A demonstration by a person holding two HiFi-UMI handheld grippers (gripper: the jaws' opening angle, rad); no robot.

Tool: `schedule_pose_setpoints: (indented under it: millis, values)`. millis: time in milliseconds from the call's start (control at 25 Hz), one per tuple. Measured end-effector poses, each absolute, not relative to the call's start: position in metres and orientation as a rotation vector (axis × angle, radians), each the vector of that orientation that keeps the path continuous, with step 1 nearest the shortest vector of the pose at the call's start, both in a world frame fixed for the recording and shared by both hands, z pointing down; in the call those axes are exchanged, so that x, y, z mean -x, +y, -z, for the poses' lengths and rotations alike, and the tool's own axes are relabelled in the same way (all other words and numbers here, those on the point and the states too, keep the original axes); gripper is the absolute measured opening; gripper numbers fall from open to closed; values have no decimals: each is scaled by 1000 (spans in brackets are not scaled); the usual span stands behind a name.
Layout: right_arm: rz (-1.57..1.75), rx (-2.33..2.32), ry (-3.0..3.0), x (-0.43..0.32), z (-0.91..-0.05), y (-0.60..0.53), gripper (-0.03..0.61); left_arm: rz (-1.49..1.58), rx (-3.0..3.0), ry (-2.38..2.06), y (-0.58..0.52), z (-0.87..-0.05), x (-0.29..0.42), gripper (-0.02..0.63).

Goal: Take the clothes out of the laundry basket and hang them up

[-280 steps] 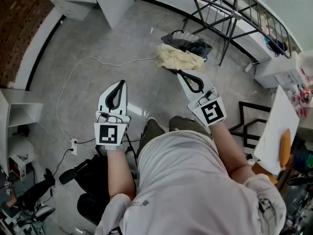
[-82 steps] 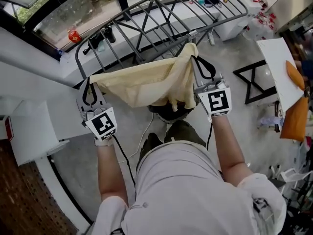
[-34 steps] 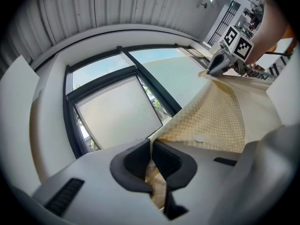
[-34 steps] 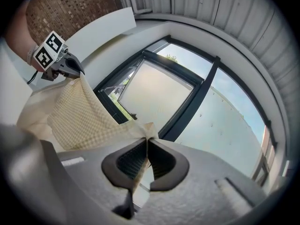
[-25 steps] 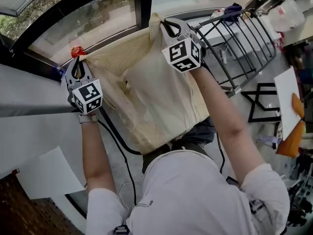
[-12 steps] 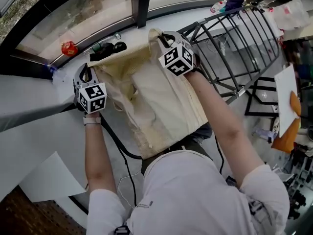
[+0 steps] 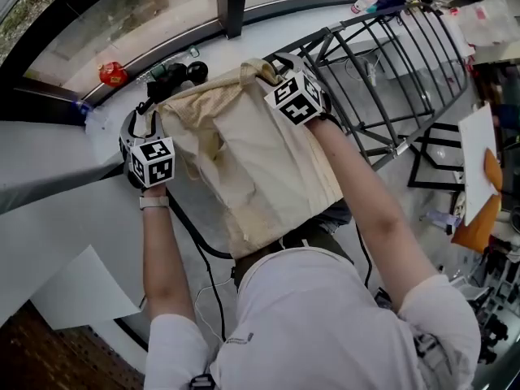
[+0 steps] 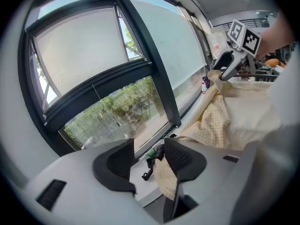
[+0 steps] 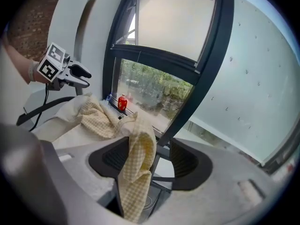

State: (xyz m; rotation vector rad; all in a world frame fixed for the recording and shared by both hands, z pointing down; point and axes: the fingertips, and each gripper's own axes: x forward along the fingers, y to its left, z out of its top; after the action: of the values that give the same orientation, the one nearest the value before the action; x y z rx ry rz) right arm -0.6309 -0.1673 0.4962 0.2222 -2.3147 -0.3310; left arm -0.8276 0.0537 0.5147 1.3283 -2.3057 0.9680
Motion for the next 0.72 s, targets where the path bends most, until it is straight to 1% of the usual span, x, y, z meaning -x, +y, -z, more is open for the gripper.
schedule_pose_setpoints:
  millis: [280, 720]
  values:
    - [314, -249, -2316, 589, -490, -160, 262, -983, -1343, -2301, 66, -505, 792, 186]
    - [268, -338, -2417, 469, -458, -136, 261, -949, -1449, -2301, 73, -476, 680, 186]
